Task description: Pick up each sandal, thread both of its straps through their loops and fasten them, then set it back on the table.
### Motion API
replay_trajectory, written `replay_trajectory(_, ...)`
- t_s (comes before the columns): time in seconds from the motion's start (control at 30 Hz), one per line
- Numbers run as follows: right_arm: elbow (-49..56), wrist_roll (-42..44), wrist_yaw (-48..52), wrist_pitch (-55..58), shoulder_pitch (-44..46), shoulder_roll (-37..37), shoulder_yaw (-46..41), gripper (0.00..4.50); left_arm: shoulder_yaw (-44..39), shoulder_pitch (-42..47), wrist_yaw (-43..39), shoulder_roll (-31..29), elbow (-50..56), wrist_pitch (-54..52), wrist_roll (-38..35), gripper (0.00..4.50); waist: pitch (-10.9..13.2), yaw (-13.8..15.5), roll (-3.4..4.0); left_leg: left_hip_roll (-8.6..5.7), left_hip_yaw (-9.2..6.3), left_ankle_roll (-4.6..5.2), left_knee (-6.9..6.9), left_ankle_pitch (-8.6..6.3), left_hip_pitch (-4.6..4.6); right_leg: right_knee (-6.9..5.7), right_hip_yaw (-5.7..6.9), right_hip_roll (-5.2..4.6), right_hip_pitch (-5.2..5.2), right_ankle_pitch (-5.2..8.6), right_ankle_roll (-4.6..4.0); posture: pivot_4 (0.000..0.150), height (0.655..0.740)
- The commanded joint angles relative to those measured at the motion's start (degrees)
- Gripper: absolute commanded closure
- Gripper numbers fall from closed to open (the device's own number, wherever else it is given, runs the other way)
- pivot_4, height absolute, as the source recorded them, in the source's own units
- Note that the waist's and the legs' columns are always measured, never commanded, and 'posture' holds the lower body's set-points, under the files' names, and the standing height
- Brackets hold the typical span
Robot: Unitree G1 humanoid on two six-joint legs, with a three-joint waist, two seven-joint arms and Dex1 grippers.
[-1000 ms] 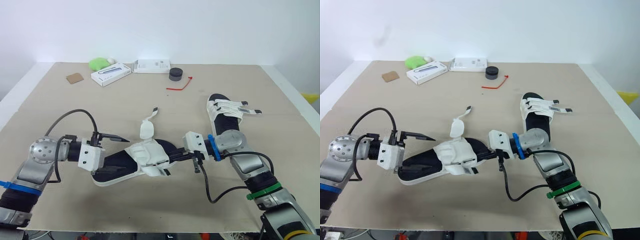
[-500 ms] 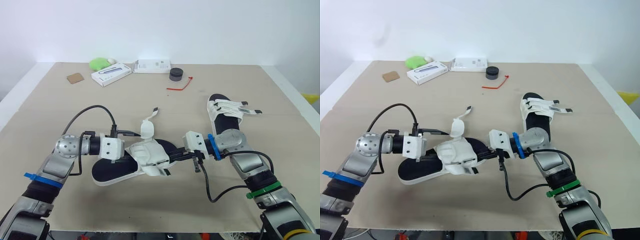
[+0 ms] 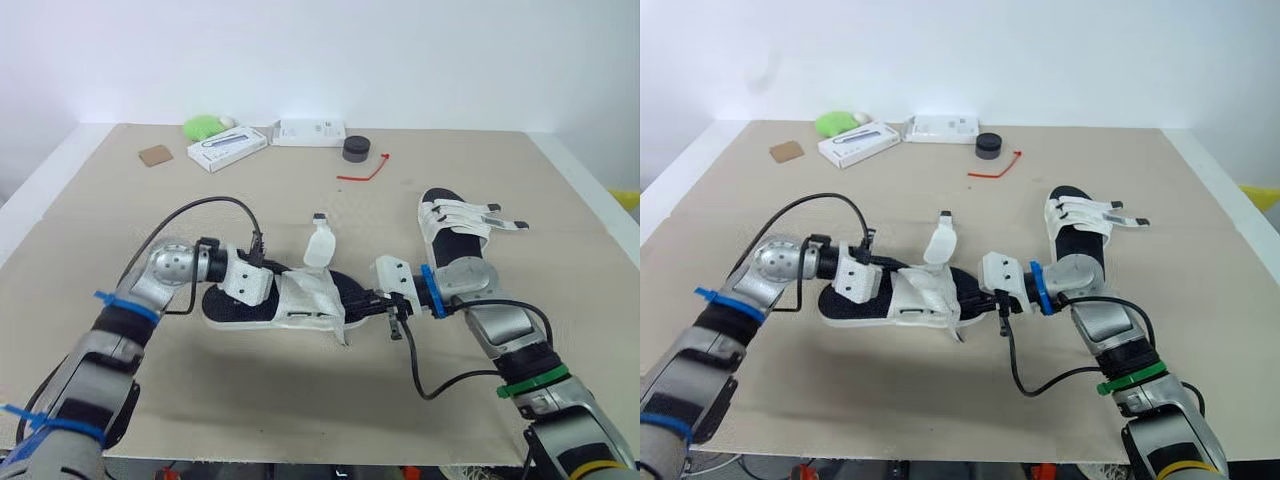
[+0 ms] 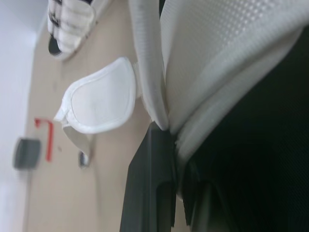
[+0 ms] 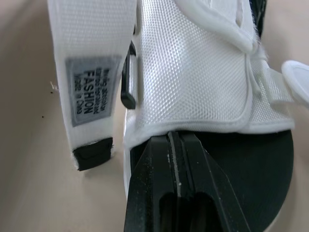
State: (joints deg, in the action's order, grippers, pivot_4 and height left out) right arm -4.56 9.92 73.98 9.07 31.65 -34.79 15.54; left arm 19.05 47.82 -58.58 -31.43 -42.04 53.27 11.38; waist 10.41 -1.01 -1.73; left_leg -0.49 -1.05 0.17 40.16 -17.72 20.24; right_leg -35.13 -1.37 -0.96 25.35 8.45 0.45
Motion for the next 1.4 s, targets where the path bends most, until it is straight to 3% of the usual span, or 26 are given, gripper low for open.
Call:
replay_trajectory(0.03, 5.10, 2.44, -0.92, 1.29, -0.21, -0.27, -2.38, 4.50, 2.21, 5.02, 5.31, 1.26, -5.96, 8.00, 5.95, 4.44, 0.00, 0.00, 0.00, -0.02, -0.01, 0.01, 0.00, -0.01, 0.01, 0.01, 0.00, 0.00, 0.00, 0.01, 0.01, 0.150, 0.7400)
replay_trajectory(0.27, 7.78, 2.09, -3.11, 3.25, -2.15, -0.89, -3.11, 4.50, 4.72, 14.75, 19.99, 4.32, -17.27, 12.58, 16.49, 4.44, 0.01, -0.05, -0.01, -0.14, 0.00, 0.13, 0.00, -0.08, 0.11, 0.07, -0.02, -0.12, 0.03, 0.06, 0.13, 0.150, 0.7400)
replay_trajectory(0.47, 7.69, 1.69, -4.54, 3.90, -2.57, -0.81, -3.45, 4.50, 5.82, 16.34, 23.48, 5.64, -21.11, 13.36, 17.53, 4.44, 0.01, -0.11, -0.02, -0.16, -0.01, 0.19, 0.00, -0.12, 0.12, 0.07, -0.02, -0.15, 0.05, 0.08, 0.20, 0.150, 0.7400)
replay_trajectory(1.17, -3.46, -2.56, -6.07, -3.05, -1.80, 0.25, -1.14, 4.50, 1.72, 7.16, 6.93, 6.52, -12.15, 0.95, 0.08, 4.44, -0.03, -0.15, -0.01, -0.21, 0.01, 0.20, 0.00, -0.12, -0.02, 0.01, -0.05, -0.19, -0.04, 0.09, 0.21, 0.150, 0.7400)
replay_trajectory(1.3, -3.79, -2.65, -5.72, -3.61, -1.66, 0.34, -1.16, 4.50, 0.30, 5.02, 0.53, 6.09, -6.50, -4.66, -6.02, 3.13, -0.03, -0.16, -0.01, -0.18, 0.00, 0.20, 0.00, -0.12, -0.03, 0.00, -0.06, -0.17, -0.04, 0.09, 0.21, 0.150, 0.7400)
replay_trajectory(1.4, -4.26, -2.87, -5.50, -4.04, -1.48, 0.28, -1.16, 4.50, -0.30, 3.26, -3.98, 4.98, -1.51, -8.30, -9.60, 1.77, -0.03, -0.16, -0.01, -0.18, -0.02, 0.20, 0.01, -0.12, -0.01, 0.00, -0.05, -0.17, -0.04, 0.09, 0.19, 0.150, 0.7400)
